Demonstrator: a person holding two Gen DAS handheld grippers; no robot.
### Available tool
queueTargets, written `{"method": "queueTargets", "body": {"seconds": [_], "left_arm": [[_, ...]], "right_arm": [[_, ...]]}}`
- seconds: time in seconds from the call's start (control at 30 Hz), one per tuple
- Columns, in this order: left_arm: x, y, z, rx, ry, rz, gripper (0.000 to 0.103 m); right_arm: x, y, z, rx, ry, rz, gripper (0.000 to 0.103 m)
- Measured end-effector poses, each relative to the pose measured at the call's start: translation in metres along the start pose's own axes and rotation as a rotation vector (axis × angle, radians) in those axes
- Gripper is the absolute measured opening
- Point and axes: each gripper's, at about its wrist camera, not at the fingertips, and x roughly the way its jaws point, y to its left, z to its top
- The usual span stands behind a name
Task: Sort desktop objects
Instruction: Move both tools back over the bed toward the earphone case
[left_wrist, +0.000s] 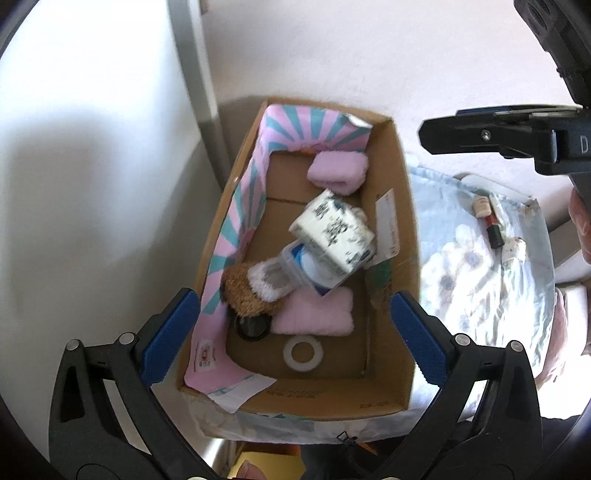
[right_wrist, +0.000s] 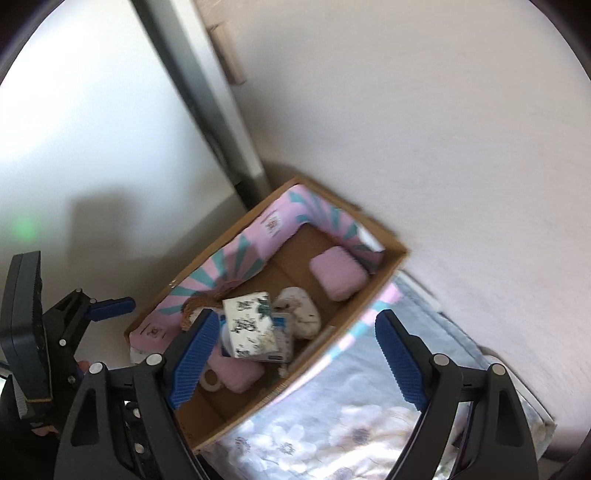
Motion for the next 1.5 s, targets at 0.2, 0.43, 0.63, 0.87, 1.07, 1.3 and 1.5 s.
{"method": "queueTargets", "body": {"seconds": [0.2, 0.43, 0.63, 0.87, 1.07, 1.3, 1.5], "left_arm": [[-0.025, -0.025, 0.009, 0.069, -0.043, -0.002, 0.103], [-0.052, -0.067, 0.031, 0.169, -0.132, -0.047, 0.103], [-0.056, -0.112, 0.046, 0.276, -0.159, -0.110, 0.103], [-0.064, -0.173, 0.059, 0.470, -0.234, -0.208, 0.103], [-0.047, -0.221, 0.068, 0.591, -0.221, -0.270, 0.103], [0.007, -0.271, 0.068, 0.757, -0.177, -0.361, 0.103], [0.086, -0.295, 0.067, 0.897, -0.135, -0.430, 0.102]], "right_arm": [[-0.040, -0.030, -0.020, 0.075, -0.070, -0.015, 0.084], [-0.094, -0.082, -0.054, 0.183, -0.136, -0.083, 0.084], [-0.129, -0.134, -0.091, 0.320, -0.177, -0.128, 0.084], [-0.146, -0.174, -0.129, 0.429, -0.181, -0.165, 0.084], [-0.144, -0.209, -0.157, 0.516, -0.153, -0.154, 0.084], [-0.108, -0.248, -0.186, 0.615, -0.118, -0.078, 0.084], [-0.045, -0.275, -0.207, 0.675, -0.128, -0.024, 0.084]]}}
